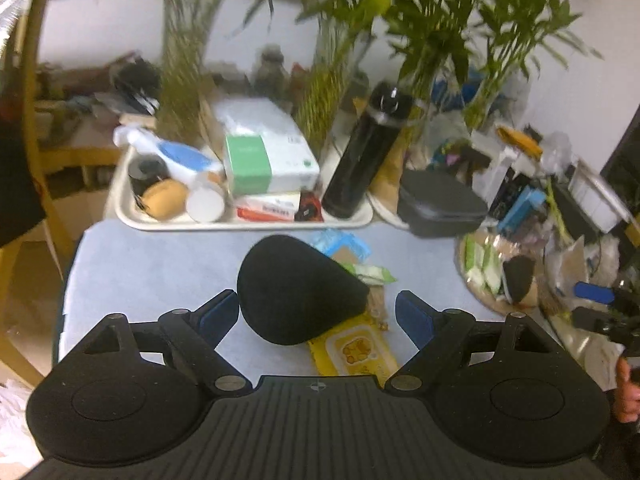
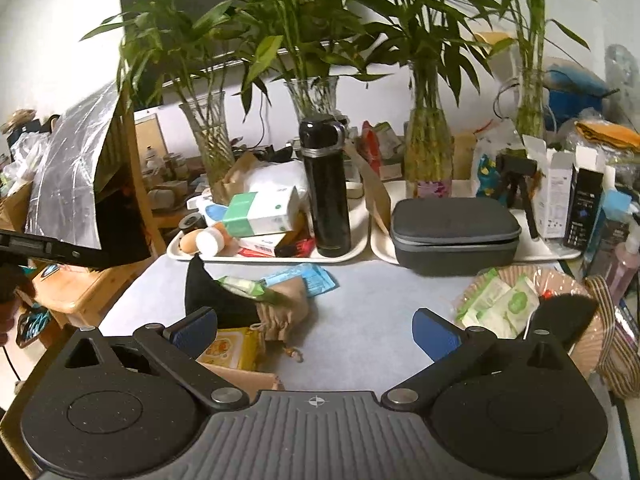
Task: Organize soft objects
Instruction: 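Lower the left gripper onto the black foam pad, grasp and lift it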
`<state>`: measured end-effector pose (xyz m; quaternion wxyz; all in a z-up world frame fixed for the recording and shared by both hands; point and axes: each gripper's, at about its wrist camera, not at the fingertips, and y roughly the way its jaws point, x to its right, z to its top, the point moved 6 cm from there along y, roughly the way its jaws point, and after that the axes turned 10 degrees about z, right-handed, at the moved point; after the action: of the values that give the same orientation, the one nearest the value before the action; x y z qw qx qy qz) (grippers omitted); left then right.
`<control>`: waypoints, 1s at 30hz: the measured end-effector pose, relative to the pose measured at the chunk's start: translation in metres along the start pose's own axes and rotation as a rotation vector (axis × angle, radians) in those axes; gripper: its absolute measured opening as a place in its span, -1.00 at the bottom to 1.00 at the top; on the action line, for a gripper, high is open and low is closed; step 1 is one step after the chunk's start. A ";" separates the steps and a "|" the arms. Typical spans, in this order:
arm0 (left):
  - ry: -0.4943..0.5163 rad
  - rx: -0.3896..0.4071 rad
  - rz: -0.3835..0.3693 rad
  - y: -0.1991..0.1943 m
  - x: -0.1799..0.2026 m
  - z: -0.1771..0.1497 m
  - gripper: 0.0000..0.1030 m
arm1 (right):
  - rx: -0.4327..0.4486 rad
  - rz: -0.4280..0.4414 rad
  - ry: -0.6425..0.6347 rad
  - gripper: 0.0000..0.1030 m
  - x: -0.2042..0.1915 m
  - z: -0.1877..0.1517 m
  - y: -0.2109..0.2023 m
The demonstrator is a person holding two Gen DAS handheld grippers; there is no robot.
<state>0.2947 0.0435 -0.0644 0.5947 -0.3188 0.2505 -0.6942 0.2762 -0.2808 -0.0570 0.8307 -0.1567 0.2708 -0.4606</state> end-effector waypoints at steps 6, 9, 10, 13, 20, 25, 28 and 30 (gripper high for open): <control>-0.043 -0.087 0.003 0.042 -0.011 -0.003 0.67 | 0.017 -0.013 0.005 1.00 0.008 -0.013 0.006; -0.068 -0.110 -0.021 0.049 -0.010 0.002 0.67 | 0.032 -0.014 0.011 1.00 0.008 -0.013 0.004; -0.072 -0.123 -0.020 0.051 -0.008 0.004 0.67 | 0.045 -0.010 0.008 1.00 0.008 -0.012 0.003; -0.075 -0.184 0.006 0.062 -0.004 0.010 0.67 | 0.059 0.012 0.024 1.00 0.010 -0.012 0.001; -0.164 -0.299 0.059 0.094 -0.006 0.029 0.67 | 0.051 0.011 0.075 1.00 0.015 -0.011 0.008; -0.265 -0.360 0.086 0.116 -0.007 0.040 0.68 | 0.053 0.004 0.092 1.00 0.015 -0.010 0.012; -0.261 -0.447 0.165 0.134 -0.006 0.038 0.64 | 0.058 -0.008 0.090 1.00 0.016 -0.009 0.012; -0.233 -0.518 0.218 0.146 -0.005 0.031 0.42 | 0.048 -0.014 0.081 1.00 0.017 -0.011 0.014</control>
<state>0.4155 0.0253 -0.1506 0.5893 -0.5087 0.3819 -0.4980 0.2865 -0.2886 -0.0778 0.8195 -0.1197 0.2918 -0.4786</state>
